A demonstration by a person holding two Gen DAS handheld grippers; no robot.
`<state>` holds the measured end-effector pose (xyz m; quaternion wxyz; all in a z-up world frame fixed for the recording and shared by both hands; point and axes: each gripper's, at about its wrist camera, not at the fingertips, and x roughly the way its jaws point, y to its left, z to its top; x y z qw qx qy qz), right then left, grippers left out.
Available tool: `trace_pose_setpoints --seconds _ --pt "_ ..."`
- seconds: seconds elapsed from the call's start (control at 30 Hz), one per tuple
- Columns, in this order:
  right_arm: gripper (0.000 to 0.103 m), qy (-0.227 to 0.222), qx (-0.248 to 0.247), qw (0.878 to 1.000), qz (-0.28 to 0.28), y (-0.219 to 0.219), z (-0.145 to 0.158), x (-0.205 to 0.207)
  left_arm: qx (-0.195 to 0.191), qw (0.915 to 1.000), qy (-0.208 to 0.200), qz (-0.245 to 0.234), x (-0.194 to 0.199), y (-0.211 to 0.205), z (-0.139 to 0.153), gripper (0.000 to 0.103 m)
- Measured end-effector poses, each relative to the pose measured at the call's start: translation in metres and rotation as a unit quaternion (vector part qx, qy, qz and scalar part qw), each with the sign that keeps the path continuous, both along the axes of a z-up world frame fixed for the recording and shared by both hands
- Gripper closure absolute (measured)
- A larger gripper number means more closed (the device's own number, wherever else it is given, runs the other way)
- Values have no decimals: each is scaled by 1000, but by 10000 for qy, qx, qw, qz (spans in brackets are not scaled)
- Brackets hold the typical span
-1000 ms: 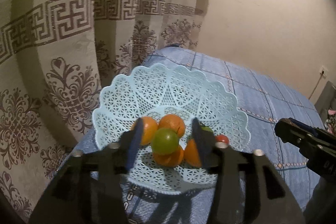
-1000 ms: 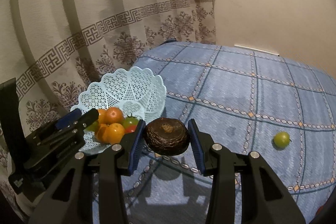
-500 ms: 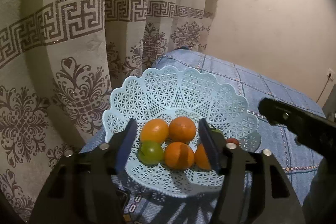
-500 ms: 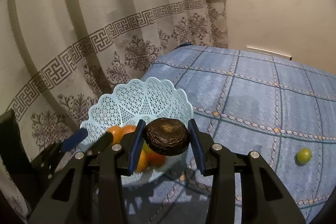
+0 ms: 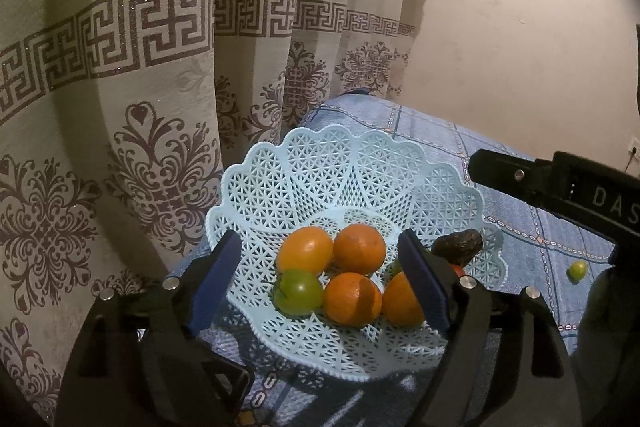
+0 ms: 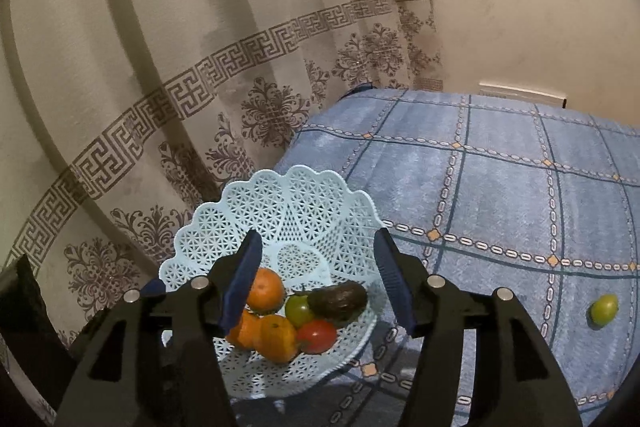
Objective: Organize fruits
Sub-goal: 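Withdraw both open tools from the basket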
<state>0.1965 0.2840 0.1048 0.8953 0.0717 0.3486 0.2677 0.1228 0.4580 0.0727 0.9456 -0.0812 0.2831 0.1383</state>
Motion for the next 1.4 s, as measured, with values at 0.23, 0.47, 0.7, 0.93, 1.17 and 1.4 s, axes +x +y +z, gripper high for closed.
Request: trace_pose_setpoints --seconds 0.23,0.47,0.7,0.93,1.17,1.4 --pt "45 112 25 9999 -116 -10 -10 -5 36 10000 -7 17 1 0 0 15" --pt "45 113 36 9998 -148 -15 -11 -11 89 9999 -44 37 1 -2 1 8" --pt "45 139 23 9996 -235 -25 -13 -19 143 9999 -73 27 -2 -5 2 7" --pt "45 221 34 9988 -437 -45 -20 -24 198 9998 -78 -41 -2 -10 1 7" --pt "45 343 39 9966 -751 -77 -32 -32 258 9996 -121 -61 -3 -14 2 7" --pt "45 438 -7 9944 -967 -101 -42 -40 295 9994 -148 -51 -6 -17 4 7"
